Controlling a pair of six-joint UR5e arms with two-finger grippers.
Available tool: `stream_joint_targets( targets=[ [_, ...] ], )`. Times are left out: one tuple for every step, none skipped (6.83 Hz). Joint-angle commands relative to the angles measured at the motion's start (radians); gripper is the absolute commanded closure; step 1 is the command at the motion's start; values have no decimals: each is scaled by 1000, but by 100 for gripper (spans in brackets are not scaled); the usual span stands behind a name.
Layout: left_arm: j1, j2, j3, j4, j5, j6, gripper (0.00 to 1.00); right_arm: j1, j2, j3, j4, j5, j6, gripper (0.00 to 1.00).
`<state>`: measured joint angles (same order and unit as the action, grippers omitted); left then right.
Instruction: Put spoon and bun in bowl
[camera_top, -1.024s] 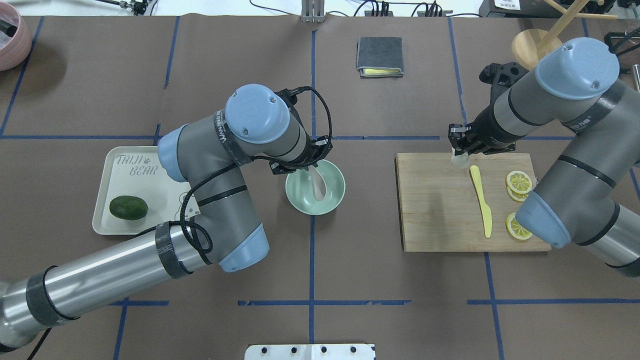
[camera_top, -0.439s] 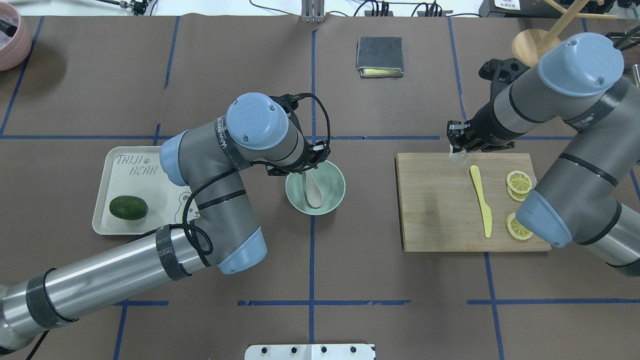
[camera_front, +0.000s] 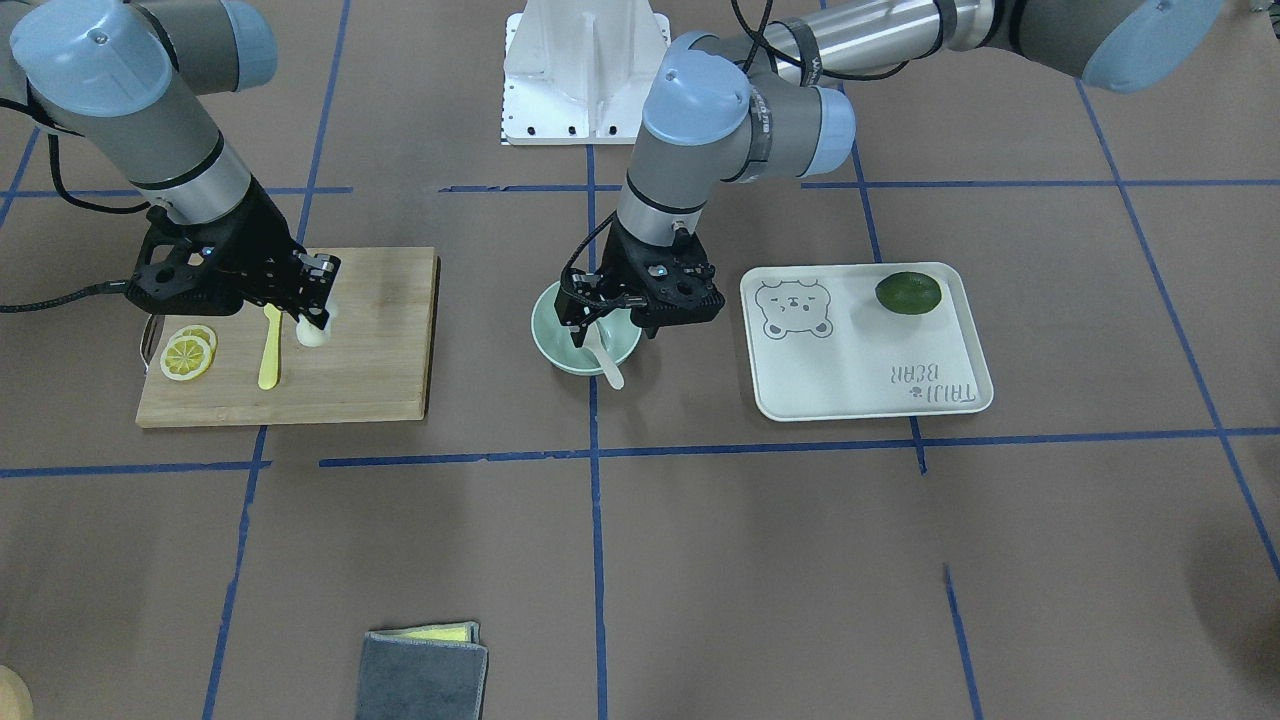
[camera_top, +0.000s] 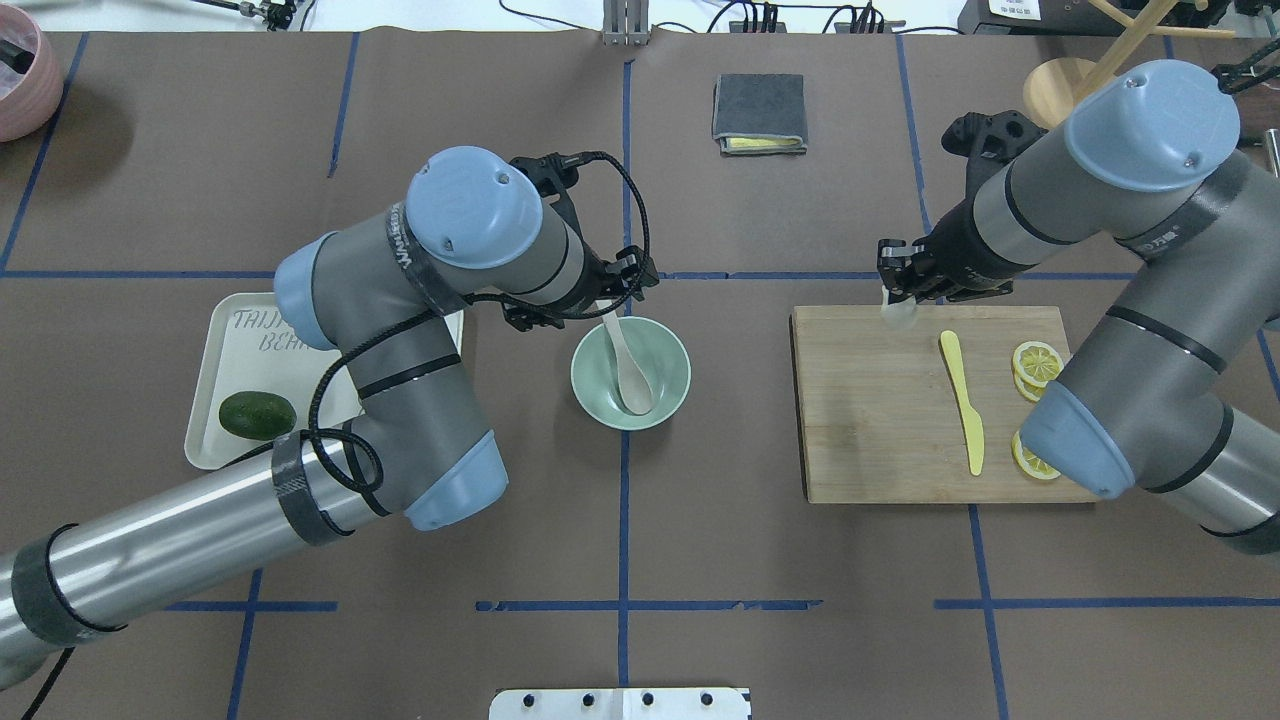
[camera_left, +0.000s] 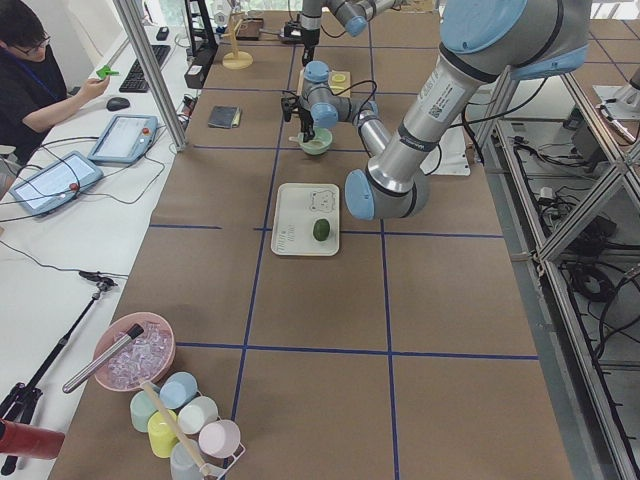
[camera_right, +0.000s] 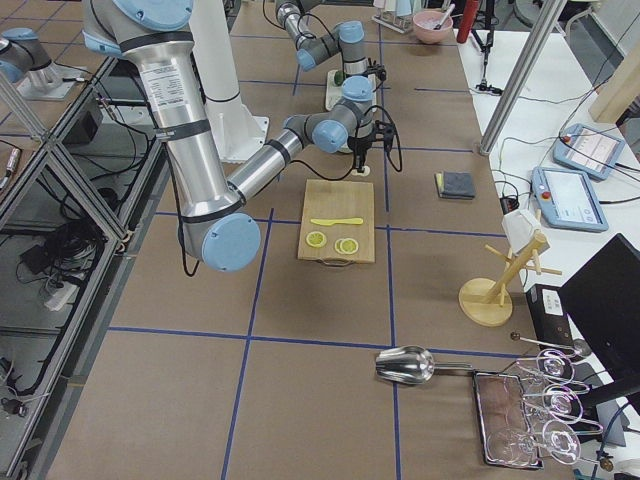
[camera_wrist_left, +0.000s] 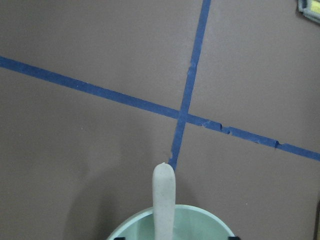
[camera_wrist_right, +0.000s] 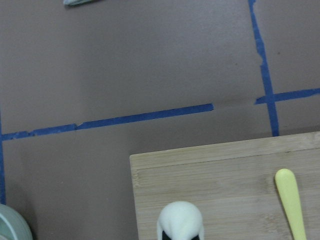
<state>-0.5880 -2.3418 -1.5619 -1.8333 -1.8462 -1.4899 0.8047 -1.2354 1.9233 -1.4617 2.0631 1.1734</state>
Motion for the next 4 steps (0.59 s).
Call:
stream_joint_targets(
  targets=[
    [-97, 45, -129, 209, -53, 182, 0, -74, 100, -16, -41, -12, 20, 100],
    [-137, 71, -177, 295, -53, 270, 0, -123, 164, -39, -63, -41, 73, 100],
    [-177, 109, -237, 351, -53, 354, 0, -171, 218, -77, -63, -99, 121, 100],
    [-222, 134, -289, 409, -54, 437, 0, -188, 291, -142, -57, -116, 147, 100]
  ],
)
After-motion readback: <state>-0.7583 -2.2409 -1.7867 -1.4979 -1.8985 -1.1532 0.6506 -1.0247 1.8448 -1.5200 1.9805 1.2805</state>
